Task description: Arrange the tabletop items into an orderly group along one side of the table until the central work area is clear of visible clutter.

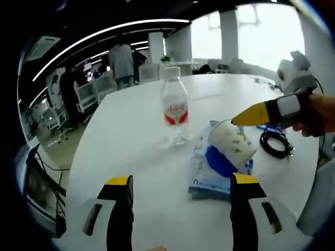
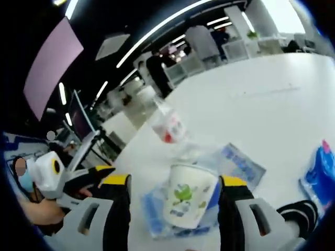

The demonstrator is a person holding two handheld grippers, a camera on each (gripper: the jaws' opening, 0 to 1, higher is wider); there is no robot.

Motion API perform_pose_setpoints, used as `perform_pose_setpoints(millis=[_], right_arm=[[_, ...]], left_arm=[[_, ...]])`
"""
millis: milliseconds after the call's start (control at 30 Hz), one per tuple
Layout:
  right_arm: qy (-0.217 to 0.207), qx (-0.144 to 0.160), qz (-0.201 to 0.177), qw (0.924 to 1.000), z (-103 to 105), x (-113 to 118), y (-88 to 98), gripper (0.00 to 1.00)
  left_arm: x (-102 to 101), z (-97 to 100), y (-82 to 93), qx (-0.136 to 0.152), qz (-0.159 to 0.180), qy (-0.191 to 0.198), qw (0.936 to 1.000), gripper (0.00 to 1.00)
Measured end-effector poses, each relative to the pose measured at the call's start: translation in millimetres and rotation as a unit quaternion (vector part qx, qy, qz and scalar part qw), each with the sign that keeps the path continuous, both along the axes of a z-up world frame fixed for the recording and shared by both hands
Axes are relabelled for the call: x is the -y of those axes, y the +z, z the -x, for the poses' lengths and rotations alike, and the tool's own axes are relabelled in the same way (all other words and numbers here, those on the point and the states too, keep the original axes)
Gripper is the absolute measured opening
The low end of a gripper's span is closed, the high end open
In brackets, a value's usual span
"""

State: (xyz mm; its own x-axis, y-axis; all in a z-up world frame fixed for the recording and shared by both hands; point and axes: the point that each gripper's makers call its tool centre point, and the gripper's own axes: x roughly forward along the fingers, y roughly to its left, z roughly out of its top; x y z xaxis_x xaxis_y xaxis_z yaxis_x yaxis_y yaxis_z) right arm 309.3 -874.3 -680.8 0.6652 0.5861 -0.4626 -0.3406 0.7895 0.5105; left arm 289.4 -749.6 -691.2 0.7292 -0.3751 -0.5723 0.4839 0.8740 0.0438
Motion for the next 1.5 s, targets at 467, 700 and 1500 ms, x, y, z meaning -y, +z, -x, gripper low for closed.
perform_pose_setpoints(millis=[467,700,1500], right_arm=[[0.004,-0.043,-0.009,0.999,-6,-4,-21.4,0.56],[0.018,-0.045,0.013,0.9987,-1,-4,-31.0,0.39],[0.057,-0.016,0.017,0.9981,1,-17,-28.7,0.35]], left_arm=[[-1,3.7,-9.6,-0.012,-0.003,0.001,0.9999,0.71],[-3,5.4,-13.3,-0.017,-0.003,0.004,0.9998,0.7],[-5,9.1,-17.1,-0.024,0.001,0.015,0.9996,0.66]])
